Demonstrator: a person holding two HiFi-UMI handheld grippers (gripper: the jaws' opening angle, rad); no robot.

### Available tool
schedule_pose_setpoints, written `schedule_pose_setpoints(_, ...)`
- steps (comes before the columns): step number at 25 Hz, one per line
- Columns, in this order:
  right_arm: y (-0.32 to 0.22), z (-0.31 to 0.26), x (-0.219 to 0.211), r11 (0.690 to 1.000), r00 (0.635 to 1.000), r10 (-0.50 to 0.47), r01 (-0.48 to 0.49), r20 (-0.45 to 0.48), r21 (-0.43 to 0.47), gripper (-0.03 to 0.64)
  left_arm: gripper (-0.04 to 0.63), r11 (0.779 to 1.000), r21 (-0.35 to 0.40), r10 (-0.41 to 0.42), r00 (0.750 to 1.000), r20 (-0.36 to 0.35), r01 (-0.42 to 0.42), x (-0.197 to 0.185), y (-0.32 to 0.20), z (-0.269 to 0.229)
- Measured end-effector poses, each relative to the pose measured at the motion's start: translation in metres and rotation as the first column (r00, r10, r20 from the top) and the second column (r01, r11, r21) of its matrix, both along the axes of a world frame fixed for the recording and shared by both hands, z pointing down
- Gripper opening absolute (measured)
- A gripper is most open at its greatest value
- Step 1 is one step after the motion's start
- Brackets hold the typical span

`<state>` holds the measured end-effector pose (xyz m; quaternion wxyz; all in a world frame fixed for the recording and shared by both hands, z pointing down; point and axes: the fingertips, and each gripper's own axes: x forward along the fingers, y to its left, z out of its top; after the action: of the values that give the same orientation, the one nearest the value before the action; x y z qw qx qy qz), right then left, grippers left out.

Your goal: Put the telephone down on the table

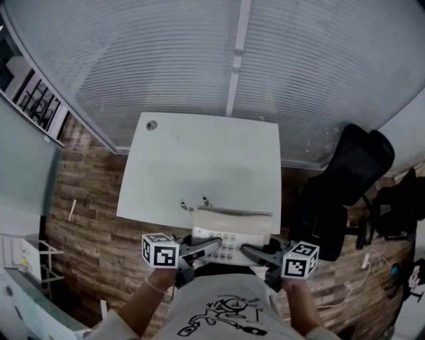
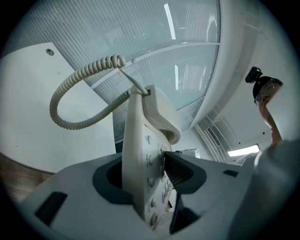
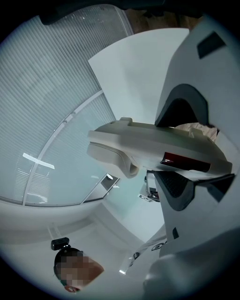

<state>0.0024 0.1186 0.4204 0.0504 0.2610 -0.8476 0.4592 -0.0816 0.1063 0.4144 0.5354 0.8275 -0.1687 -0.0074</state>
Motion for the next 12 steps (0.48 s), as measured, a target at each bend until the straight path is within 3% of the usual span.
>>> schedule_pose_setpoints(12,-0.042,0.0,0.029,1.0,1.0,-0.011,0.011,0.012,-0.001,0.307,0.202,1.0,0.003,-0.012,1.0,0.004,0.012,0.03,-0.041,0.0)
